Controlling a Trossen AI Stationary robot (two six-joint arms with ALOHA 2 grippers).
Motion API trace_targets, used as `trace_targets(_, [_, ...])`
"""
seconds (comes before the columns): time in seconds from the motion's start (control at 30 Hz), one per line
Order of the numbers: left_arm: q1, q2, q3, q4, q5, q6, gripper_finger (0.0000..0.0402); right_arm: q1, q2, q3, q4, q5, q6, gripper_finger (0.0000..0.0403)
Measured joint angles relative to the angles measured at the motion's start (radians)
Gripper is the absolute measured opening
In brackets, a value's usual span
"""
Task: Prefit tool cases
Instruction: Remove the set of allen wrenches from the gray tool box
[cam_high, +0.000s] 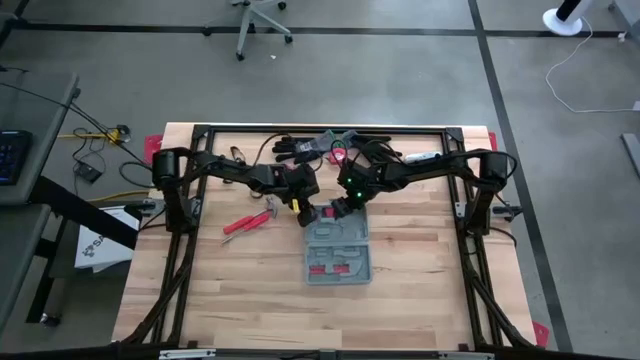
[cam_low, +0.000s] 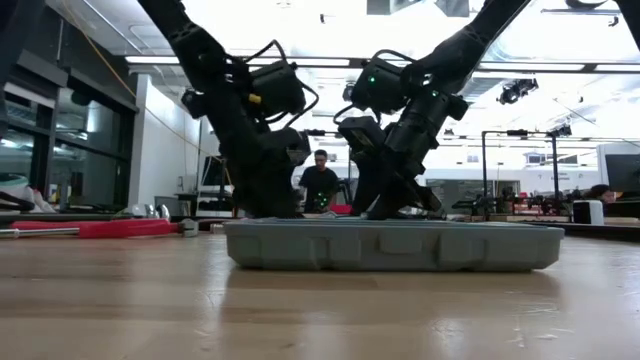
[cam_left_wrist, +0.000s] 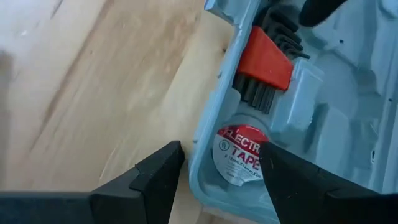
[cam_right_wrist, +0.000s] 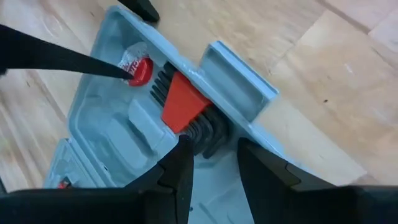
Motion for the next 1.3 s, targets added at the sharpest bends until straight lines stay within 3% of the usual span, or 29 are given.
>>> trace_targets(0.3, [-0.007,0.037,0.000,0.031,0.001,-0.004,0.0209,0.002,0.045,0.004,0.024,-0.059,0.016,0.0117])
trace_targets(0.63, [-0.012,0.044,-0.001,0.033,-0.028,0.004,0.0209,0.008,0.074,-0.002,0.195,-0.133,0.105,0.0117])
trace_targets(1.1, [-0.019,0.073,-0.002,0.057,-0.009,0.007,0.0209,0.009,0.076,-0.003,0.237,-0.177,0.107,0.0118])
trace_targets(1.3, [-0.021,0.076,-0.003,0.081,-0.037,-0.001,0.0209,0.025,0.099,0.003,0.413,-0.278,0.145,0.0117])
